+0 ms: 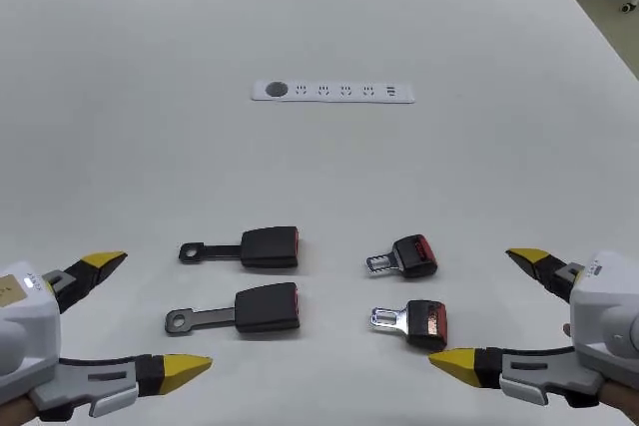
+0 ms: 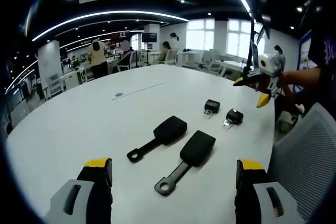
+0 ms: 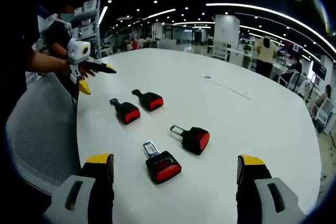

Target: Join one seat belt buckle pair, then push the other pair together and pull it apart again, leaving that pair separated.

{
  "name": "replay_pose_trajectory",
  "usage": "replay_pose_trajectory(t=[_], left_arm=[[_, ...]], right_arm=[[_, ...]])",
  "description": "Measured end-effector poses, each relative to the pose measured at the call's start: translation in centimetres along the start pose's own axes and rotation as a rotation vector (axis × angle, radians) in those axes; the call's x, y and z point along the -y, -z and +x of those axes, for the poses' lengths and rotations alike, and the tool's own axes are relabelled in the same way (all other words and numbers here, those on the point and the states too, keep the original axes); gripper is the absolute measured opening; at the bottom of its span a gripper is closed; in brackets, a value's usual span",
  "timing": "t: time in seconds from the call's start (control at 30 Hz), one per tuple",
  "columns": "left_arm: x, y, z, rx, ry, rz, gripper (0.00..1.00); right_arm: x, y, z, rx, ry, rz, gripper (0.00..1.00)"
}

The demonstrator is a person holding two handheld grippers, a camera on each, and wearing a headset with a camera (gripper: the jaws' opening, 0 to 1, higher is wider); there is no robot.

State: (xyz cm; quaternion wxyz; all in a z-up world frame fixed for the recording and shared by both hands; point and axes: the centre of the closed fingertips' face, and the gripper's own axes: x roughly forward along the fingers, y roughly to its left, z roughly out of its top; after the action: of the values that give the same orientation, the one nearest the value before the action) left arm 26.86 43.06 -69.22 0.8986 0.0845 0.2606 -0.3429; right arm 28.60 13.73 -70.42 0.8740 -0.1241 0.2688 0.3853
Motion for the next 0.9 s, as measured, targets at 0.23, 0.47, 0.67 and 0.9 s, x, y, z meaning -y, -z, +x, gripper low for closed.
replay_pose_trajectory(t=[0.23, 0.47, 0.67, 0.9], left_arm=[[0.36, -0.22, 0.10, 0.000, 0.002, 0.003, 1.00], [0.24, -0.09, 0.16, 0.001, 0.004, 0.003, 1.00], [0.10, 0.00, 0.20, -0.001, 0.007, 0.007, 0.99], [0.15, 0.05, 0.21, -0.003, 0.010, 0.011, 0.99]], right_arm=[[0.08, 0.04, -0.07, -0.003, 0.002, -0.002, 0.99], [0.14, 0.10, -0.11, -0.004, 0.003, -0.003, 0.99], [0.24, 0.00, -0.14, -0.003, 0.008, -0.005, 0.99], [0.25, 0.05, -0.15, -0.004, 0.007, -0.009, 0.99]])
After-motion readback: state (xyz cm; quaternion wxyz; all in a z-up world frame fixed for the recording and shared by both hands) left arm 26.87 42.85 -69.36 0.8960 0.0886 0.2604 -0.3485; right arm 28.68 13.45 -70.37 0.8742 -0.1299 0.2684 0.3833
